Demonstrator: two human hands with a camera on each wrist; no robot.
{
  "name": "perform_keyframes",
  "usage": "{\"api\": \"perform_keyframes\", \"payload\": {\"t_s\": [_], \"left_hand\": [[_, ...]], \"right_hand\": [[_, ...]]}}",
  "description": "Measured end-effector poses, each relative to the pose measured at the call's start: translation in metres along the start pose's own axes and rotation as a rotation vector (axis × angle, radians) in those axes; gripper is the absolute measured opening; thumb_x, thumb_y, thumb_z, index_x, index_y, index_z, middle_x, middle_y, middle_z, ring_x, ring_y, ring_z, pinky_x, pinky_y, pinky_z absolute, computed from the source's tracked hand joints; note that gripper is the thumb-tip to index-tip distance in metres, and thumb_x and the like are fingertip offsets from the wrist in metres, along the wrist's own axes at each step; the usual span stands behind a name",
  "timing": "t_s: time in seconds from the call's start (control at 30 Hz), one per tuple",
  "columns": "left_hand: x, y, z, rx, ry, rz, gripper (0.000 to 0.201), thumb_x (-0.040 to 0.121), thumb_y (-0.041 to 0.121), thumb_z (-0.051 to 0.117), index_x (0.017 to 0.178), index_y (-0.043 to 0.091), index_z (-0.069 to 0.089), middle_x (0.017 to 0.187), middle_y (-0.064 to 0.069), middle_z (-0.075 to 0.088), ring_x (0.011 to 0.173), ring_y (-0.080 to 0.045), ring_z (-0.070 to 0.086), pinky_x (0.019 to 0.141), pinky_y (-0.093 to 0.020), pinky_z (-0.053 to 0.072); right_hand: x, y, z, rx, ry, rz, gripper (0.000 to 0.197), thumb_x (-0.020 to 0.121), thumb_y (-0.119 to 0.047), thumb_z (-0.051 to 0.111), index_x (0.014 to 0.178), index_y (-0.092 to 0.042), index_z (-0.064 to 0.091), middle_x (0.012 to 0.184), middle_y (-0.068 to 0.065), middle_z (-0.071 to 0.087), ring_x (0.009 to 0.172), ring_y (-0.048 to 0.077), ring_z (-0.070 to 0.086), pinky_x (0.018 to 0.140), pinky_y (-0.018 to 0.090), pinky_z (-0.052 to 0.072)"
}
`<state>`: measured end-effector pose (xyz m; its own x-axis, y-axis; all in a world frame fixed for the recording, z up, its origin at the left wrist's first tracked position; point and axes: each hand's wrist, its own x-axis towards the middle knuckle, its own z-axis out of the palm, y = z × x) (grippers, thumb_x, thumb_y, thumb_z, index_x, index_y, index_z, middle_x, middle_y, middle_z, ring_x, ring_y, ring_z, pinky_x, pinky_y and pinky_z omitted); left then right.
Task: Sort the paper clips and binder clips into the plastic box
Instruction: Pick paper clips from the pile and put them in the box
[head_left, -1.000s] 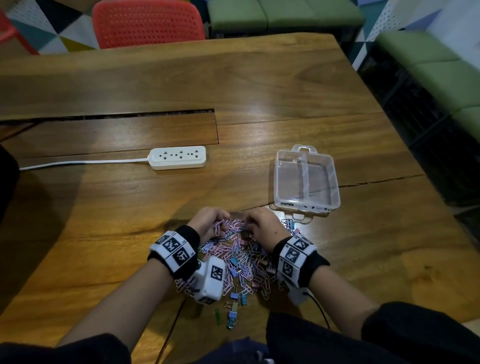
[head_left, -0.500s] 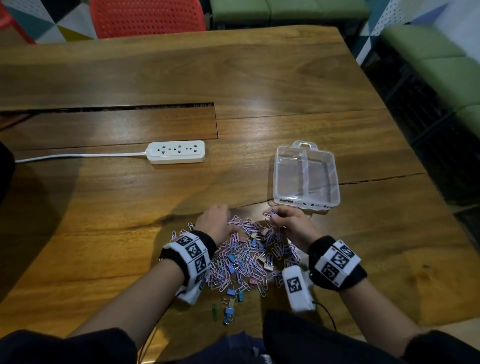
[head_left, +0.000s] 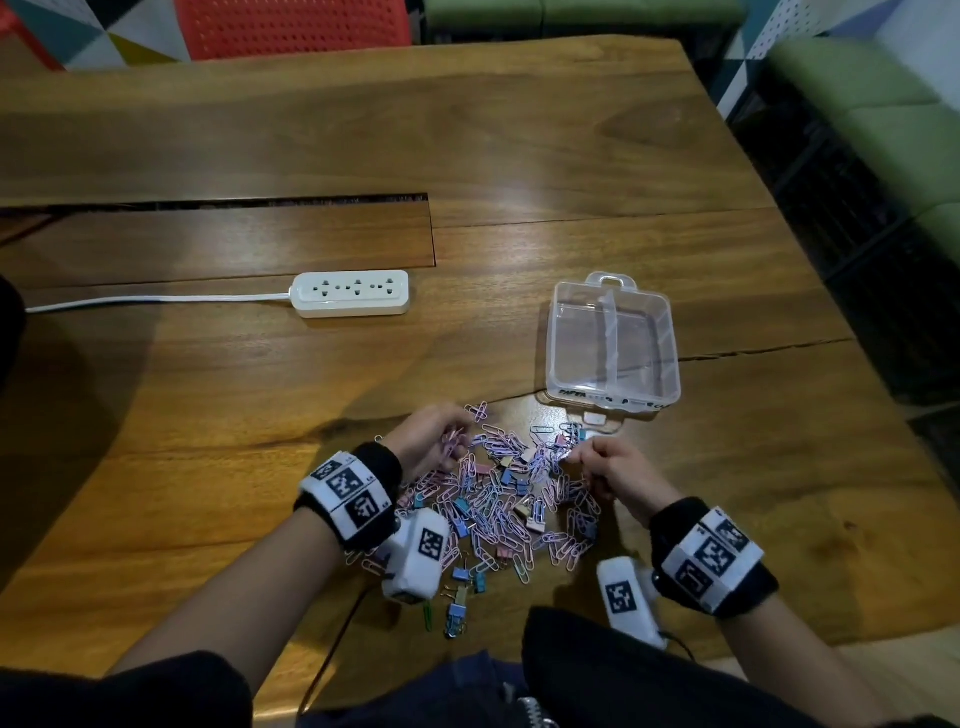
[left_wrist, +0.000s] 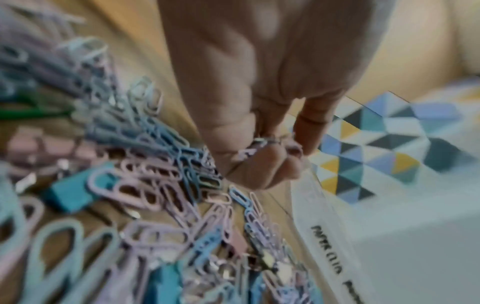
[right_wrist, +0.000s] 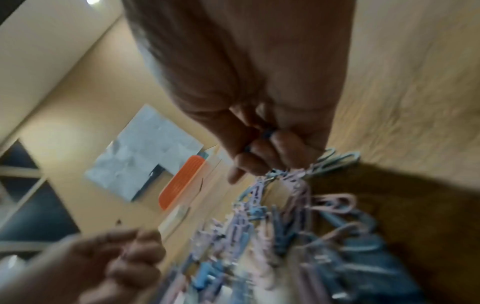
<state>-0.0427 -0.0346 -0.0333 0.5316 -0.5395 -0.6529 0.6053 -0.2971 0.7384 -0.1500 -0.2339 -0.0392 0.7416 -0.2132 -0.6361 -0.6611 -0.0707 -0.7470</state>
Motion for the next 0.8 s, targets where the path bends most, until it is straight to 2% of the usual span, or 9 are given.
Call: {"api": "perform_keyframes", "payload": {"t_s": [0.1, 0.2, 0.27, 0.33, 0.4, 0.47, 0.57, 0.67, 0.8], "left_hand": [[-0.002, -0.003, 0.003, -0.051, -0.024, -0.038, 0.024, 0.092, 0.003, 0.03, 0.077, 0.009, 0.049, 0.066, -0.002, 0.044, 0.054, -0.01, 0.037, 0.038, -0.015, 0.033], [-0.003, -0.004, 0.013, 0.311, 0.019, -0.046, 0.029, 0.095, 0.008, 0.03, 0.075, 0.013, 0.05, 0.066, 0.0, 0.043, 0.05, -0.008, 0.033, 0.039, -0.016, 0.03], [-0.005, -0.008, 0.022, 0.674, 0.078, 0.018, 0.022, 0.096, 0.019, 0.038, 0.077, 0.015, 0.049, 0.075, 0.0, 0.05, 0.055, -0.008, 0.04, 0.048, -0.018, 0.036], [-0.013, -0.014, 0.031, 0.93, 0.104, 0.067, 0.017, 0.09, 0.031, 0.052, 0.086, 0.015, 0.047, 0.079, 0.001, 0.052, 0.065, -0.012, 0.048, 0.056, -0.02, 0.04], [-0.019, -0.022, 0.039, 1.2, 0.125, 0.082, 0.038, 0.08, 0.045, 0.062, 0.097, 0.015, 0.046, 0.09, -0.001, 0.054, 0.08, -0.016, 0.052, 0.066, -0.024, 0.045], [-0.021, -0.029, 0.046, 1.349, 0.159, 0.097, 0.061, 0.072, 0.055, 0.065, 0.111, 0.014, 0.045, 0.107, -0.004, 0.056, 0.097, -0.02, 0.054, 0.081, -0.032, 0.049], [-0.017, -0.038, 0.05, 1.397, 0.181, 0.125, 0.069, 0.073, 0.053, 0.065, 0.122, 0.013, 0.04, 0.122, -0.006, 0.051, 0.11, -0.022, 0.051, 0.092, -0.035, 0.046], [-0.015, -0.039, 0.047, 1.339, 0.203, 0.155, 0.055, 0.08, 0.045, 0.061, 0.12, 0.011, 0.044, 0.123, -0.006, 0.052, 0.111, -0.022, 0.051, 0.094, -0.035, 0.046], [-0.013, -0.034, 0.045, 1.357, 0.174, 0.155, 0.042, 0.09, 0.035, 0.051, 0.119, 0.005, 0.048, 0.122, -0.009, 0.053, 0.111, -0.023, 0.053, 0.095, -0.035, 0.046]], "right_hand": [[-0.002, 0.014, 0.005, -0.522, 0.067, -0.092, 0.02, 0.095, -0.009, 0.033, 0.082, -0.014, 0.048, 0.088, 0.0, 0.057, 0.086, 0.018, 0.054, 0.08, 0.033, 0.046], [-0.008, 0.017, 0.005, -0.757, 0.081, -0.147, 0.016, 0.092, -0.032, 0.045, 0.091, -0.016, 0.046, 0.092, 0.005, 0.059, 0.084, 0.02, 0.057, 0.082, 0.036, 0.051], [-0.01, 0.017, 0.002, -0.772, 0.068, -0.15, 0.025, 0.081, -0.037, 0.061, 0.095, -0.021, 0.047, 0.1, 0.002, 0.06, 0.089, 0.018, 0.057, 0.085, 0.035, 0.05], [-0.01, 0.019, 0.002, -0.767, 0.069, -0.196, 0.031, 0.076, -0.032, 0.068, 0.1, -0.023, 0.051, 0.108, 0.0, 0.061, 0.095, 0.016, 0.056, 0.088, 0.032, 0.048], [-0.009, 0.018, 0.007, -0.781, 0.089, -0.265, 0.027, 0.077, -0.027, 0.067, 0.101, -0.02, 0.055, 0.109, -0.001, 0.061, 0.098, 0.015, 0.055, 0.089, 0.03, 0.046], [-0.006, 0.016, 0.011, -0.823, 0.111, -0.308, 0.018, 0.08, -0.028, 0.063, 0.095, -0.02, 0.057, 0.104, -0.001, 0.06, 0.097, 0.015, 0.052, 0.084, 0.026, 0.043], [0.002, 0.012, 0.014, -0.901, 0.105, -0.311, 0.011, 0.086, -0.031, 0.054, 0.088, -0.02, 0.053, 0.097, -0.002, 0.053, 0.095, 0.013, 0.047, 0.08, 0.022, 0.036], [0.007, 0.009, 0.018, -0.913, 0.085, -0.341, 0.011, 0.089, -0.028, 0.05, 0.085, -0.019, 0.047, 0.093, -0.003, 0.044, 0.09, 0.012, 0.042, 0.076, 0.019, 0.034], [0.007, 0.012, 0.01, -0.598, 0.116, -0.306, 0.013, 0.09, -0.016, 0.05, 0.078, -0.016, 0.047, 0.082, -0.002, 0.049, 0.074, 0.012, 0.047, 0.06, 0.012, 0.032]]}}
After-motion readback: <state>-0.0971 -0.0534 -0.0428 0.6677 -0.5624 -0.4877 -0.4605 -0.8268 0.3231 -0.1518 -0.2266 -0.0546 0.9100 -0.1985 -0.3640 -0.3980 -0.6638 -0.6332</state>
